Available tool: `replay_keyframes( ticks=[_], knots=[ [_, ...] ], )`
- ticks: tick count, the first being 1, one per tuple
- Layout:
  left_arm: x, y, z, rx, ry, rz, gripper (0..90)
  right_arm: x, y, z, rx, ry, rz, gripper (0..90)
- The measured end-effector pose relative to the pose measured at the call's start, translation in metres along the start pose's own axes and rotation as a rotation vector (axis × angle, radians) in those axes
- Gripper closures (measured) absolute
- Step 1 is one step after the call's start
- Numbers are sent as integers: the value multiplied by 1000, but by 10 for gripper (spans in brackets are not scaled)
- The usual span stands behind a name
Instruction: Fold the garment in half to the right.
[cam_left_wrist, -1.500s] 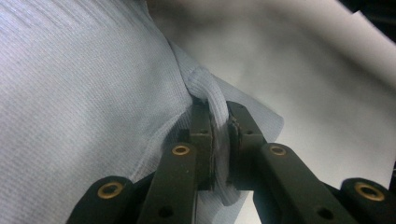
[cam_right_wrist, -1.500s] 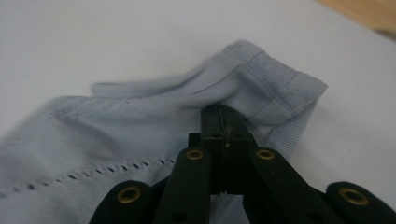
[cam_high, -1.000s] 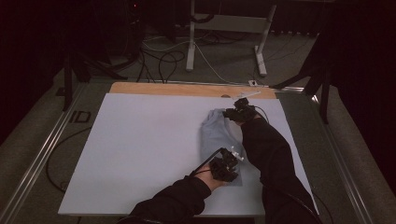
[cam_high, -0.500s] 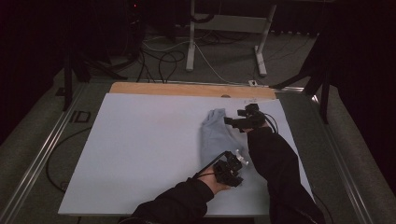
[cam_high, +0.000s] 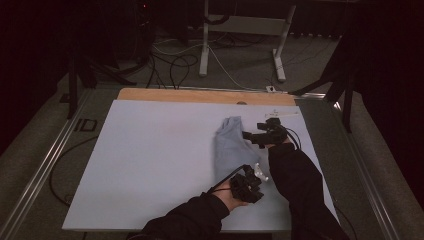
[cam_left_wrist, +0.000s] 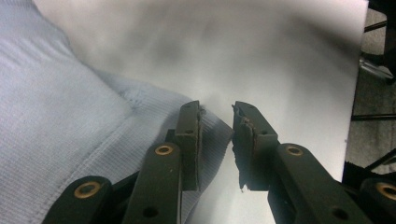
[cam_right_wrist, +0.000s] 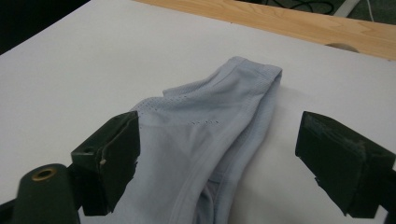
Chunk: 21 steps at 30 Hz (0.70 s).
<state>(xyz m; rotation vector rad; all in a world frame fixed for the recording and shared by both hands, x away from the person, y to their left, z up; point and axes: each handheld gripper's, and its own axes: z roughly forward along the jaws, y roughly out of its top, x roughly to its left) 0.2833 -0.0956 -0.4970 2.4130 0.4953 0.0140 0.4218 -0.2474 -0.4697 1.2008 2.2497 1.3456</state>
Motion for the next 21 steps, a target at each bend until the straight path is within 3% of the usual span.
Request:
replay_keyframes(
  ticks=[2, 3, 6, 9, 12, 16, 21],
  knots=[
    [-1, 0, -5, -24, 0, -4, 794, 0, 0, -4, -5, -1, 3, 140],
    [-2, 1, -11, -47, -31, -20, 806, 0, 0, -5, -12, 6, 5, 140],
    [-4, 1, -19, -73, -10, -1, 897, 0, -1, -10, -17, 3, 6, 140],
    [-2, -1, -26, -100, -1, -14, 899, 1, -3, -13, -23, 7, 6, 140],
    [2, -3, -20, -74, 4, -19, 899, 2, -6, -14, -33, 12, 14, 140],
    [6, -11, 1, -19, 7, -25, 899, 5, -8, -14, -30, 10, 5, 140],
    [3, -11, 13, -3, 11, -8, 899, 6, -11, -13, -36, 12, 8, 140]
  ],
)
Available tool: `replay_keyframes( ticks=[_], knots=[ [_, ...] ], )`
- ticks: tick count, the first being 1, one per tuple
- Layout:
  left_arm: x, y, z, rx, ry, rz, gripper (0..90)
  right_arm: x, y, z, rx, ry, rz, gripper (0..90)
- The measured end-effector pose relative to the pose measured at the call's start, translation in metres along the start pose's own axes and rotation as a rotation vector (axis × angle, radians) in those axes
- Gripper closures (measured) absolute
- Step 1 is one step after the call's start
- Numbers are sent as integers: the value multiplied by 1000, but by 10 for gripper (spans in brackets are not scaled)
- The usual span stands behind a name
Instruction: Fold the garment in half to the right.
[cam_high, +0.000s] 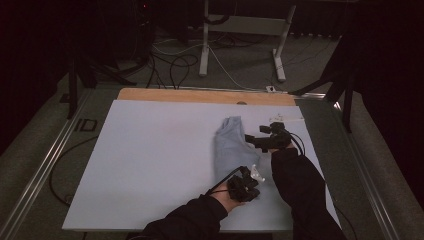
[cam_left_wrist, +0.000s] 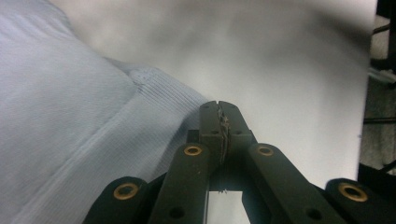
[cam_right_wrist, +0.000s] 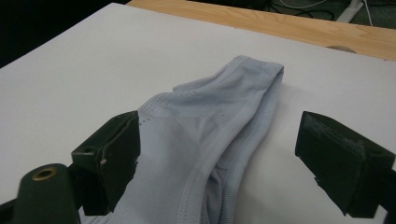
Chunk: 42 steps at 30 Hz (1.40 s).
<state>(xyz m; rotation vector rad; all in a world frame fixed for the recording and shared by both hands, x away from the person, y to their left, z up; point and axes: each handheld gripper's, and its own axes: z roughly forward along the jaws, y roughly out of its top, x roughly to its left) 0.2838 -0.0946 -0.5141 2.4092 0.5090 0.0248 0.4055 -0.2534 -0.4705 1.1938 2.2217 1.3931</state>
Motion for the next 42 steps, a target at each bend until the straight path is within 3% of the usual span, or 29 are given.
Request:
replay_keyframes(
  ticks=[4, 8, 12, 15, 19, 23, 32, 33, 38, 39, 42],
  knots=[
    [-2, 4, 5, 9, 12, 25, 899, 0, -3, 0, 0, 5, -1, 140],
    [-2, 6, 5, 9, 3, 9, 898, 0, -4, 0, -4, 9, 4, 140],
    [0, 6, 1, -9, -46, -16, 881, 1, -3, -1, -8, 11, -2, 141],
    [1, 6, -10, -39, -62, -4, 814, 3, -1, -3, -13, 16, -8, 140],
    [6, 7, -28, -80, -32, 4, 761, 4, 0, -4, -12, 22, -11, 140],
    [20, 4, -47, -122, -1, -20, 677, 4, 0, -5, -11, 24, -14, 137],
    [38, -7, -67, -146, 13, -35, 522, 7, -1, -4, -13, 38, -31, 132],
    [41, -11, -71, -155, 31, -27, 512, 7, -1, -4, -11, 41, -31, 132],
    [49, -19, -84, -185, 56, -45, 407, 11, -2, -5, -6, 54, -36, 131],
    [53, -23, -90, -188, 71, -45, 334, 13, -3, -6, -7, 60, -47, 129],
    [57, -27, -98, -213, 79, -54, 263, 16, -4, -6, -7, 77, -58, 120]
  ],
)
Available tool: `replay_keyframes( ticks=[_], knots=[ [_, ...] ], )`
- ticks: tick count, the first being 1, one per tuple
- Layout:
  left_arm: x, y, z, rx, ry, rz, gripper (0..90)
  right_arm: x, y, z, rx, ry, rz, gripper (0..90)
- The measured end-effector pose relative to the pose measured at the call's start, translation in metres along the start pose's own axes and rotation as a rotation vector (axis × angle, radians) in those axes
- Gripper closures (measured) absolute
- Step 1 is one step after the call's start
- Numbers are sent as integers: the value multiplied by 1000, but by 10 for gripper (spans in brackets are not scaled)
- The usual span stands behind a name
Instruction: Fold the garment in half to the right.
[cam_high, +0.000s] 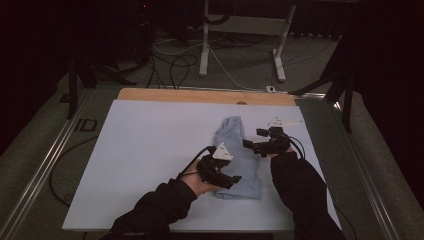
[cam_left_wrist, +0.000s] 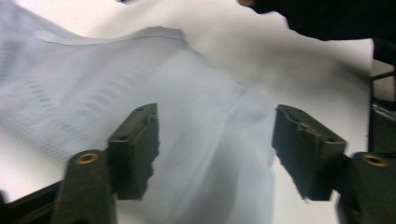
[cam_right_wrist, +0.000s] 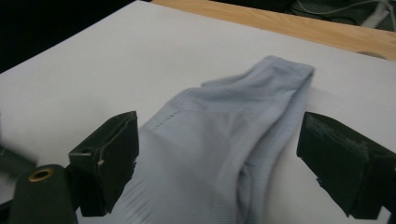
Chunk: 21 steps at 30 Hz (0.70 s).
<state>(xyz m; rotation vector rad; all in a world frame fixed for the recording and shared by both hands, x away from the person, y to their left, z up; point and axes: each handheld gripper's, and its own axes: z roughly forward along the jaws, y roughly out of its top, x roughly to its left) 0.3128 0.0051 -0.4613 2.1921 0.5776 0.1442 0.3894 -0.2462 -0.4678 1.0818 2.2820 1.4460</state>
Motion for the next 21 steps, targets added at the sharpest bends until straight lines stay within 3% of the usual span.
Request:
replay_keyframes(
  ticks=[1, 5, 8, 17, 21],
  knots=[
    [6, -2, -8, -24, -8, -24, 180, 4, -1, 1, 8, 4, -8, 119],
    [16, -7, -21, -43, -25, -12, 13, 9, -1, 2, 11, 18, -25, 115],
    [20, -11, -27, -57, -20, 0, 0, 14, -1, 3, 10, 28, -38, 115],
    [43, -36, -54, -109, -16, -15, 0, 26, -4, 3, 8, 44, -70, 115],
    [51, -50, -67, -120, 13, -3, 0, 28, -7, 1, 9, 56, -83, 111]
  ],
)
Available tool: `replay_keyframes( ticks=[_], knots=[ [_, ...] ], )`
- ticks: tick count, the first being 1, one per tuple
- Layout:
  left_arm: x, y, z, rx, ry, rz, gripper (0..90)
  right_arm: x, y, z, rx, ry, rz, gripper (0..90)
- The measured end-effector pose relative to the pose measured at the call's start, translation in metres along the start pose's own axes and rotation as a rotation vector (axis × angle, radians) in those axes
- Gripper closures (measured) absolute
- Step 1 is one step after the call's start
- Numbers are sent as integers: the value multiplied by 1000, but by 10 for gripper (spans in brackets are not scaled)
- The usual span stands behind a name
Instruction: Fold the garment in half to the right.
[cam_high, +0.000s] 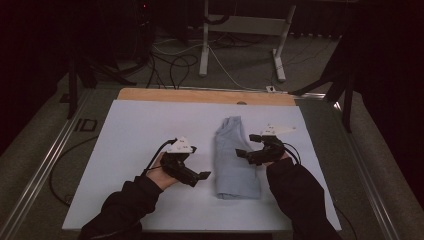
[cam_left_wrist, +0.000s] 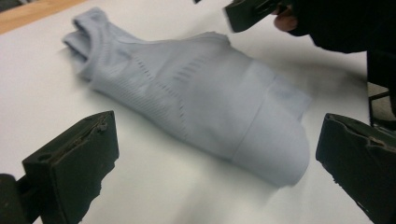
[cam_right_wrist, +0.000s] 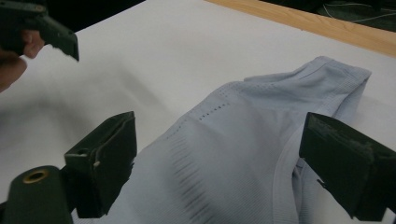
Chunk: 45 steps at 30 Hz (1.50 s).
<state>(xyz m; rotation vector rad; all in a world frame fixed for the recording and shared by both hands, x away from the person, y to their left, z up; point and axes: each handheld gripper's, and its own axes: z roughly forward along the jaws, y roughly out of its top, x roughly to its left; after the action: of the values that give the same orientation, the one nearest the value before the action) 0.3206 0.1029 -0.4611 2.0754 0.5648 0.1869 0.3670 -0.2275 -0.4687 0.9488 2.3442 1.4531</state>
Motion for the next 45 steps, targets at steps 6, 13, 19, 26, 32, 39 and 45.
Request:
replay_keyframes(
  ticks=[6, 13, 19, 26, 32, 39, 45],
  knots=[
    [12, -18, -22, -22, 47, -12, 0, 2, -5, -7, -23, 14, -8, 108],
    [21, -43, -46, -32, 96, -9, 0, 2, -20, -20, -65, 3, 2, 106],
    [27, -70, -63, -30, 123, -40, 0, 0, -37, -32, -84, -11, 33, 106],
    [29, -95, -79, -38, 156, -62, 0, -3, -57, -45, -67, -55, 64, 105],
    [32, -114, -95, -48, 188, -104, 0, -3, -69, -55, -67, -84, 86, 105],
    [34, -134, -114, -48, 233, -167, 0, 0, -86, -62, -62, -138, 101, 106],
    [27, -146, -122, -45, 254, -169, 0, 9, -96, -66, -61, -161, 107, 109]
  ],
)
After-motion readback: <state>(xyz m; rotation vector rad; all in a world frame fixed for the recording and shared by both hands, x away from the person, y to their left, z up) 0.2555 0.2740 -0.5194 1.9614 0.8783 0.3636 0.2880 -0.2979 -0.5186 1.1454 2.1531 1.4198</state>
